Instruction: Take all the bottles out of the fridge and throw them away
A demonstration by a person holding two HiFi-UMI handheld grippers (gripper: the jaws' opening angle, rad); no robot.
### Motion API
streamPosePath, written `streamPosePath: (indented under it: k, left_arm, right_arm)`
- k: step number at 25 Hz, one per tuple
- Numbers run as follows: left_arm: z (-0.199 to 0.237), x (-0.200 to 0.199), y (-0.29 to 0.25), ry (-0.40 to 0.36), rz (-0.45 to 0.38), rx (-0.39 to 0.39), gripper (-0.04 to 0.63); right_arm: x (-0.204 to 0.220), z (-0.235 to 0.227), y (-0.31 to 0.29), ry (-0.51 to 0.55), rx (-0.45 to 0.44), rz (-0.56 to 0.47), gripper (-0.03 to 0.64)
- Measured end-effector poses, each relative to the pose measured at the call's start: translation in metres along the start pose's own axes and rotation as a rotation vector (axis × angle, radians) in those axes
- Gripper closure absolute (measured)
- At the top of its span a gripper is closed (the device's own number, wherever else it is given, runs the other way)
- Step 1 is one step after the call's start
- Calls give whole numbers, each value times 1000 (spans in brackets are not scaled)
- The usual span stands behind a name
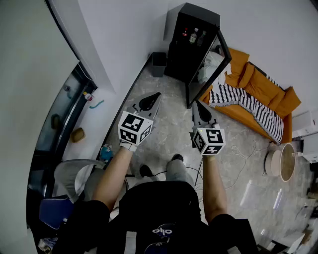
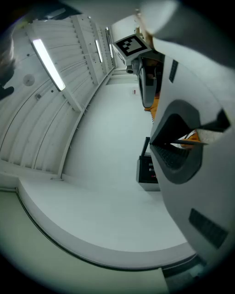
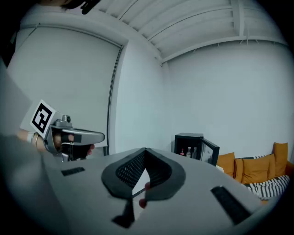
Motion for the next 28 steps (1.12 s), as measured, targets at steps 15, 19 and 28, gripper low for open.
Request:
streamPosePath:
  k: [15,19,28]
  left_arm:
    - [60,3,-111,-33,23,-47,595]
    - [63,-6,-165,-43,16,-51,595]
    - [58,-11,-261,-68,26,-74,595]
  right_arm:
    - [5,-85,-108,-9,-64,-17,615]
    - [-5,-129,-135,1,-94,-7,615]
    - [-10,-218,-182,-4,-140,-10,615]
Point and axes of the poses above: the fingertips, and each gripper's own axes: y backward along the fingers, z to its left, x out of its underside, the point moved 10 cm from there along y, backward along the fingers, and after that the axes turned 13 degrees about -x, right-handed, at the moved point
